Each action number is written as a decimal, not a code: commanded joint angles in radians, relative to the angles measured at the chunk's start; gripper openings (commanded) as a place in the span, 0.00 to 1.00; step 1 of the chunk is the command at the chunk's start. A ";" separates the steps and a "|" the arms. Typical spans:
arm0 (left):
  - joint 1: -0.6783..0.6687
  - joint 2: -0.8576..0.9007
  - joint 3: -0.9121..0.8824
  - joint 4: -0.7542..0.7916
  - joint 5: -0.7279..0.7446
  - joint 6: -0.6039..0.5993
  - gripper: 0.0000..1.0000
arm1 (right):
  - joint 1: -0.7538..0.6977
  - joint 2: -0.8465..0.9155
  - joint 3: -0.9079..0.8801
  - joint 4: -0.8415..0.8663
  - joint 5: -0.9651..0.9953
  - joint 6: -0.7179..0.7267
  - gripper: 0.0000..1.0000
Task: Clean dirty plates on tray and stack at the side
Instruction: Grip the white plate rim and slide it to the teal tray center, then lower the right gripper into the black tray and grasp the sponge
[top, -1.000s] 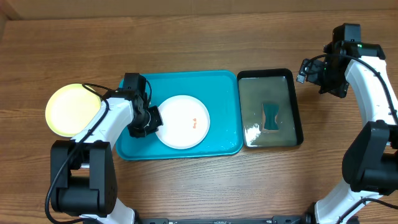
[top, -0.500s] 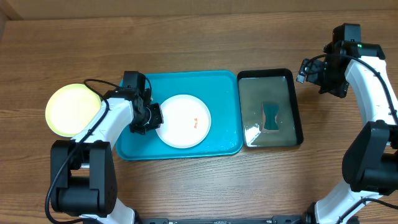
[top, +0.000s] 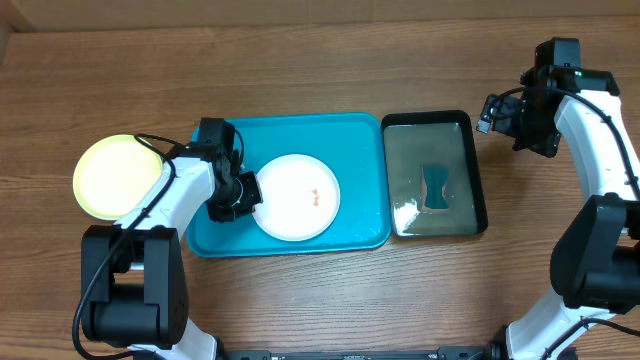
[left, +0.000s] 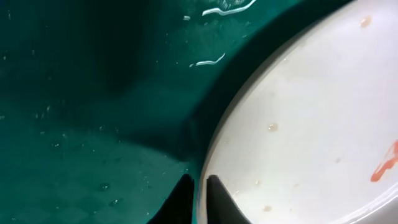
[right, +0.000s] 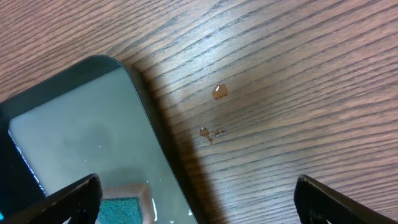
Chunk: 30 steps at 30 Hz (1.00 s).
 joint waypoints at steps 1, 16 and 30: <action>-0.003 -0.008 -0.006 0.027 -0.003 0.019 0.17 | -0.001 -0.010 0.011 0.004 -0.002 0.003 1.00; -0.003 -0.008 -0.007 0.045 -0.006 0.079 0.04 | -0.001 -0.011 0.023 -0.168 -0.287 -0.145 0.81; -0.003 -0.008 -0.007 0.047 -0.006 0.079 0.05 | 0.166 -0.010 -0.047 -0.328 -0.214 -0.158 0.72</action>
